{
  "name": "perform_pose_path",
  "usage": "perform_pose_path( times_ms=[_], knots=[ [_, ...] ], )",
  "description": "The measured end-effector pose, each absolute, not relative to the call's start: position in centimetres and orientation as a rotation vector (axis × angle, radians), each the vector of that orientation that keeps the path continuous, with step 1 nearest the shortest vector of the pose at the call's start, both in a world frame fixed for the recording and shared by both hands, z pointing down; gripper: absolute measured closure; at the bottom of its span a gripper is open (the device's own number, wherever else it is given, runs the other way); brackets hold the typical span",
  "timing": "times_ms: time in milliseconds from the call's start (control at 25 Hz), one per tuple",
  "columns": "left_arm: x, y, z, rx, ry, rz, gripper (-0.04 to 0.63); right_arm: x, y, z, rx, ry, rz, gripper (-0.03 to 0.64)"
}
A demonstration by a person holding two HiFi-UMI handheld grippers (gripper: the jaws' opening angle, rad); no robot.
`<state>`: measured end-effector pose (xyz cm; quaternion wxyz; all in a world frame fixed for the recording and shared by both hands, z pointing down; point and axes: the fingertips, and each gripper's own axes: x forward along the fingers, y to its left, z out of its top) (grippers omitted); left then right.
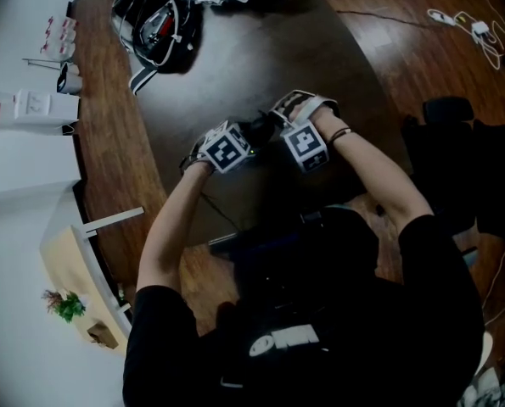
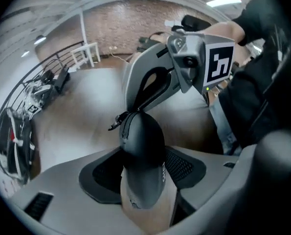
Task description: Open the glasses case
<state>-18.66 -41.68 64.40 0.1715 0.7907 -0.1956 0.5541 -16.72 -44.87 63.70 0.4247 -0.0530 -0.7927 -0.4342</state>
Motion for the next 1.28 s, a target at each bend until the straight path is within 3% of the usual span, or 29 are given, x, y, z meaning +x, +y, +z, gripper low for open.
perform_pose_path(
  times_ms=[120,200,480,640,1000,1040,1280],
  knots=[
    [-19.9,-41.3,64.7,2.216,-0.4,1.834,0.321,-17.0,-43.7,64.3,-0.189,-1.911,-1.18,0.611],
    [-19.7,-41.8,64.4,2.238,-0.449,1.732,0.322,-16.8,-44.5,63.8,-0.067,-2.027,-1.065,0.611],
    [-21.9,-48.5,57.2,2.111,-0.989,0.143,0.262,-14.6,-51.9,55.4,0.491,-2.312,-0.787,0.611],
    [-26.2,-49.6,55.0,1.868,-1.095,-0.426,0.244,-13.7,-54.3,51.8,0.718,-2.398,-0.698,0.611],
    [-23.4,-49.7,51.2,1.844,-0.997,-0.885,0.241,-15.9,-53.2,50.5,0.841,-2.573,-0.396,0.611],
    [-23.7,-50.0,50.6,1.839,-1.008,-0.932,0.215,-16.4,-52.4,50.9,0.815,-2.577,-0.394,0.611],
    [-24.4,-50.5,50.6,1.869,-1.106,-0.897,0.215,-18.0,-48.1,53.1,0.633,-2.577,-0.508,0.611]
  ],
)
